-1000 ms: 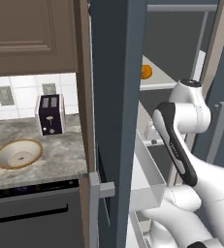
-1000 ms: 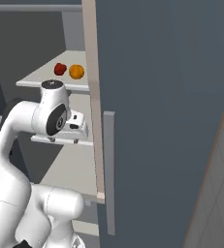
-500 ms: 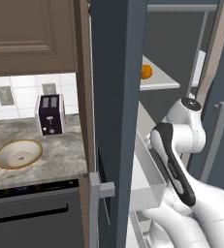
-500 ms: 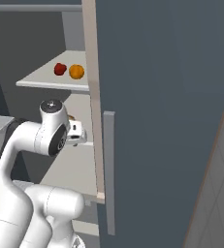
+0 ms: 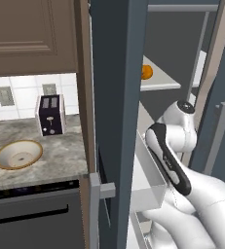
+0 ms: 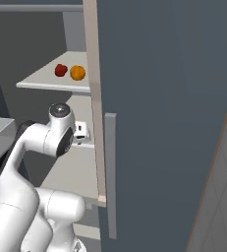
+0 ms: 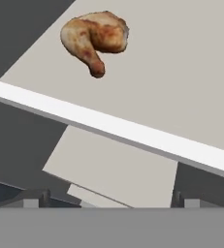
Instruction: Take the bell pepper, chicken drumstick, and orange from the freezer and place them in the bowl on the counter.
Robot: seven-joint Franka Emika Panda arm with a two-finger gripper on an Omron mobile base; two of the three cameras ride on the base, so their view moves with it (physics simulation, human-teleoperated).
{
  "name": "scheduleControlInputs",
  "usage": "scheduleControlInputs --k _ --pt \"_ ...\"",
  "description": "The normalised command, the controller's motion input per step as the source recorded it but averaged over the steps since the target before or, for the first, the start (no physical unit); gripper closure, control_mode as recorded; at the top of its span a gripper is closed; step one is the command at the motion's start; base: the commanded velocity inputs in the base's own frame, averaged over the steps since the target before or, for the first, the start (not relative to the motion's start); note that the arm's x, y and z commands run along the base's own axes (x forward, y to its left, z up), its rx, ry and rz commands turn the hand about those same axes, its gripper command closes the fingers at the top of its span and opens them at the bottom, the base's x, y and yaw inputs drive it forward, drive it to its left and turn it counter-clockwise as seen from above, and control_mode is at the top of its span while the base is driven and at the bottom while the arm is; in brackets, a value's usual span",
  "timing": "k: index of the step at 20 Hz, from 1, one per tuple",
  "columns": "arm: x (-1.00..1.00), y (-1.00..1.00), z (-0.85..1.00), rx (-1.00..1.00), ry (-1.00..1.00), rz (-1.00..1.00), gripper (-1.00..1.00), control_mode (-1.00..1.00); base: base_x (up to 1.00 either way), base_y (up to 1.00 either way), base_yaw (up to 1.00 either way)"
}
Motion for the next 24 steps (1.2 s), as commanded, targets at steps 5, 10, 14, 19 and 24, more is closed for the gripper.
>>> scheduleControlInputs --k 5,10,14,19,24 --pt "0.32 0.00 0.00 0.00 0.05 0.06 -1.00 -1.00 0.00 0.00 0.00" --pt "0.25 0.02 0.00 0.00 0.02 0.06 -1.00 -1.00 0.00 0.00 0.00" --pt "0.20 0.16 0.00 0.00 0.00 0.06 -1.00 -1.00 0.00 0.00 0.00" --pt "0.09 0.20 0.00 0.00 0.00 0.09 -1.00 -1.00 0.00 0.00 0.00" --pt "0.01 0.25 0.00 0.00 0.00 0.09 -1.00 -1.00 0.00 0.00 0.00"
